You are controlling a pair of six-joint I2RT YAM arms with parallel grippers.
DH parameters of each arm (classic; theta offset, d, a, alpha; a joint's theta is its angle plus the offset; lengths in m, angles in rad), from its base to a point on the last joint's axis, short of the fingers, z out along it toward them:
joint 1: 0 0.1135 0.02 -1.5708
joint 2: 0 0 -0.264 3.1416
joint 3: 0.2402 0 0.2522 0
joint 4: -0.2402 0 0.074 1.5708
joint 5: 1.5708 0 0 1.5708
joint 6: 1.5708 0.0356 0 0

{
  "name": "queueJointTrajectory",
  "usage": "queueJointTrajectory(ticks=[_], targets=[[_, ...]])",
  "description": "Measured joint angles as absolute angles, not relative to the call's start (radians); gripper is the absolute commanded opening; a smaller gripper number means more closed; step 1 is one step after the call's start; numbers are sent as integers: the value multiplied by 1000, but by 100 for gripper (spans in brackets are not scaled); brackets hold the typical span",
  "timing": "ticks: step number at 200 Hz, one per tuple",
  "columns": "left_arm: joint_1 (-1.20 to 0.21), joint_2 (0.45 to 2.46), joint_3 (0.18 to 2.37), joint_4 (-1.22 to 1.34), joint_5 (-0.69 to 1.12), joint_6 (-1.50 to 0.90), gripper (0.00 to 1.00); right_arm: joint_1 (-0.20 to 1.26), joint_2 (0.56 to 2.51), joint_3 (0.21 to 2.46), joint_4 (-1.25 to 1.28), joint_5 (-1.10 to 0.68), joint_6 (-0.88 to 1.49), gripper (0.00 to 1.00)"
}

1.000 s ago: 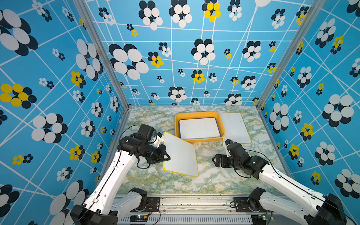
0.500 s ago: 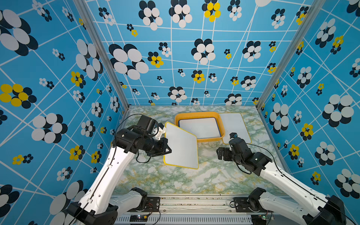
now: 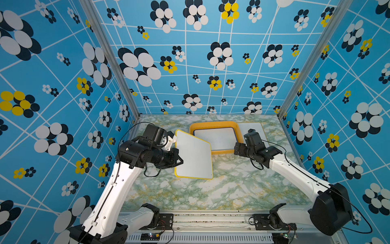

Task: Put the whiteboard into the storage box
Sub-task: Adjust the storage box at the center of the board.

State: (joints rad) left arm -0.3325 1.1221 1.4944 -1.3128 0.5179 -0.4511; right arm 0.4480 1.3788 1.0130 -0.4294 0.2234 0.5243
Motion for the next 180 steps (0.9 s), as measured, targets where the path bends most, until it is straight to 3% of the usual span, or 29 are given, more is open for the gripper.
queueJointTrajectory(ticks=[76, 139, 180], targets=[[-168, 1110, 1536, -1279, 687, -447, 0, 347, 1712, 1239, -408, 162, 477, 76], [-121, 1114, 1522, -1248, 738, -449, 0, 309, 1854, 1364, -410, 155, 428, 76], [-97, 1122, 1486, -1191, 768, -471, 0, 298, 1919, 1402, -413, 137, 413, 58]])
